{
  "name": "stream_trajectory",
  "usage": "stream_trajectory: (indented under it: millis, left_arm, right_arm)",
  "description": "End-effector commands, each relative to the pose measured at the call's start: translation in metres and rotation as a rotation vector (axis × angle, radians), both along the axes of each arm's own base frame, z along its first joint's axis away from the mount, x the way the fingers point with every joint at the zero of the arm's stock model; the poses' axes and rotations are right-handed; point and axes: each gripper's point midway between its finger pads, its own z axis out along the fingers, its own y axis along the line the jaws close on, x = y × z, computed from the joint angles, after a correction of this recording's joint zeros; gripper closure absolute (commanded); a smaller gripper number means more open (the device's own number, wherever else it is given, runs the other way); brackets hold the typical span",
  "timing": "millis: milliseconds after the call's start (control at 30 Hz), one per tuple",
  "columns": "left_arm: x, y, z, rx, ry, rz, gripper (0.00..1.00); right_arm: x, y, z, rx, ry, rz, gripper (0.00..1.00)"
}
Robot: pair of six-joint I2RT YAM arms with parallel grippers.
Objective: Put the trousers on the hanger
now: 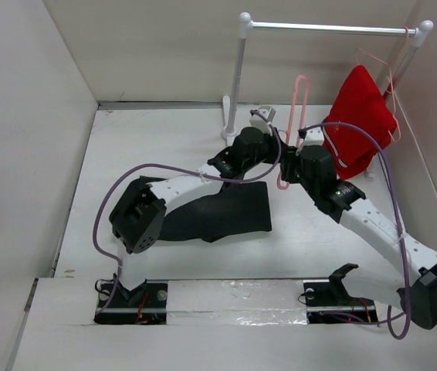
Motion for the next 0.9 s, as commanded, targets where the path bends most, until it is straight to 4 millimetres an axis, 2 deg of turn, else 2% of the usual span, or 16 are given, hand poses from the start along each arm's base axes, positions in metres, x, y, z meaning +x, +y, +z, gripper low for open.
stream_trajectory:
  millis: [0,33,100,133,267,367,433,467,500,533,600,633,700,733,767,867]
  left_arm:
    - [-0.018,0.017,0.015,-0.076,0.003,-0.045,1.00]
    - [-0.021,0.026,-0.004,-0.076,0.047,-0.042,1.00]
    - [-0.021,0.036,0.003,-0.128,0.038,-0.035,1.00]
    - [-0.026,0.040,-0.012,-0.123,0.064,-0.036,1.00]
    - [-0.027,0.042,-0.021,-0.143,0.088,-0.043,1.00]
    - [-0.033,0.038,-0.035,-0.150,0.117,-0.070,1.00]
    - [-0.038,0.040,-0.036,-0.173,0.124,-0.078,1.00]
    - [-0.040,0.042,-0.036,-0.174,0.128,-0.079,1.00]
    - [-0.044,0.046,-0.025,-0.196,0.113,-0.081,1.00]
    - [-0.051,0.053,-0.036,-0.193,0.132,-0.076,1.00]
    - [-0.069,0.053,-0.025,-0.250,0.140,-0.097,1.00]
    - [-0.080,0.056,-0.041,-0.240,0.178,-0.101,1.00]
    - [-0.097,0.055,-0.041,-0.305,0.220,-0.094,1.00]
    - [-0.103,0.056,-0.048,-0.327,0.246,-0.089,1.00]
    - [-0.111,0.061,-0.068,-0.326,0.291,-0.072,1.00]
    - [-0.123,0.062,-0.087,-0.395,0.381,-0.057,1.00]
  right_arm:
    - [-0.008,0.000,0.037,0.078,-0.116,0.024,0.57]
    - [-0.012,-0.001,0.033,0.088,-0.110,0.029,0.51]
    - [-0.023,-0.001,0.033,0.106,-0.120,0.058,0.50]
    - [-0.028,-0.002,0.024,0.102,-0.107,0.067,0.49]
    - [-0.045,-0.006,0.022,0.130,-0.106,0.089,0.48]
    - [-0.043,-0.012,0.014,0.142,-0.084,0.082,0.49]
    - [-0.047,-0.008,0.008,0.158,-0.044,0.112,0.60]
    - [-0.048,-0.006,0.005,0.161,-0.036,0.124,0.95]
    - [-0.050,-0.001,0.004,0.175,-0.032,0.160,1.00]
    - [-0.052,0.004,0.005,0.178,-0.037,0.197,1.00]
    - [-0.056,0.005,0.002,0.188,-0.011,0.231,1.00]
    - [-0.062,0.003,-0.005,0.176,0.030,0.228,1.00]
    - [-0.063,-0.006,-0.004,0.175,0.026,0.203,0.94]
    - [-0.061,-0.007,0.000,0.188,0.006,0.210,0.93]
    - [-0.062,-0.005,0.001,0.200,-0.003,0.227,0.90]
    - [-0.068,0.004,-0.014,0.224,0.066,0.306,0.81]
